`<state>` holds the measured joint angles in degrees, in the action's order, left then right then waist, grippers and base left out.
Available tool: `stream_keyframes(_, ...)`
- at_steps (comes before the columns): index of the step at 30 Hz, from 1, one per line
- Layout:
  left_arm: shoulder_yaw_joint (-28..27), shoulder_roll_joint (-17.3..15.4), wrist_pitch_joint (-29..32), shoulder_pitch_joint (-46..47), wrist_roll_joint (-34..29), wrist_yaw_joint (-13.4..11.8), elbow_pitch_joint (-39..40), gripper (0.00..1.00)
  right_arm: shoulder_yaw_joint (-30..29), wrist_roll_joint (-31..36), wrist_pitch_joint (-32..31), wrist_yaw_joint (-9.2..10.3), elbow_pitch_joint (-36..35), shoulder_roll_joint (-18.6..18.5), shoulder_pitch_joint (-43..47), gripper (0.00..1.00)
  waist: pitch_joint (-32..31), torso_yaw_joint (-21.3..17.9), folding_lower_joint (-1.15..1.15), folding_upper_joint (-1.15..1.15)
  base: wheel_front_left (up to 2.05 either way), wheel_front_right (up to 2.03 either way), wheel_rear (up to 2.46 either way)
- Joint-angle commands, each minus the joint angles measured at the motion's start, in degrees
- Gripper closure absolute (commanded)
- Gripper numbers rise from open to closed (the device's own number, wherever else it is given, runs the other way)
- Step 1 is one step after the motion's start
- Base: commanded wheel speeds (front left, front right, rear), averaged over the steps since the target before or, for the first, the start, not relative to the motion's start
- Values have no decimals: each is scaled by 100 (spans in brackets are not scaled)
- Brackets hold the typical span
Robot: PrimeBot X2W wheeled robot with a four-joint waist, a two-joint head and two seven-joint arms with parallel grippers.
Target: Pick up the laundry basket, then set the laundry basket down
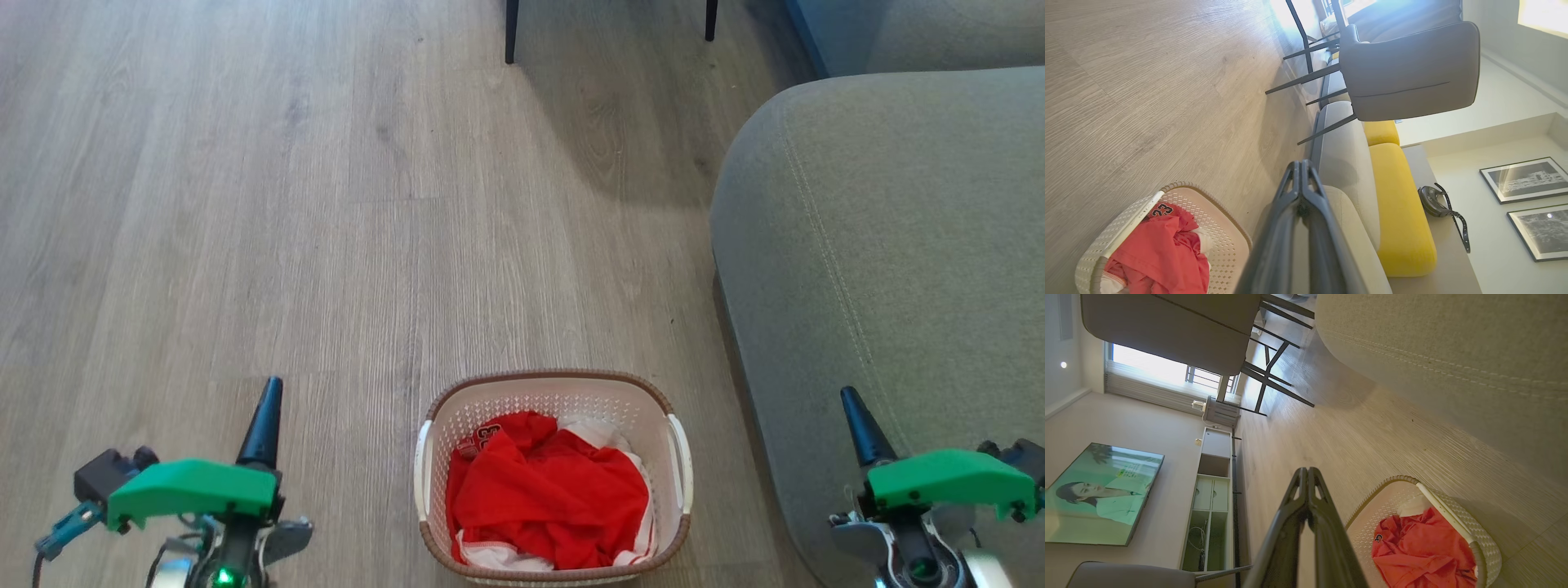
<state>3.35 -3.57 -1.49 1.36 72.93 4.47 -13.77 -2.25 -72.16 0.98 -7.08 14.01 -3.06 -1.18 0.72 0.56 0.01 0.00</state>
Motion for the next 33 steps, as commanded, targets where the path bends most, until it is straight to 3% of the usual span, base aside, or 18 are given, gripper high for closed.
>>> stream_keyframes(1,-193,-97,57,329,149,48,157,100,32,-160,-45,-30,-165,-116,-345,100,-2,-2,-1,0,0,0,0)
stream_keyframes(33,-727,-90,582,455,1968,284,-5,100,-233,-2006,-567,-40,-20,-109,-474,100,-51,-52,-1,0,0,0,0)
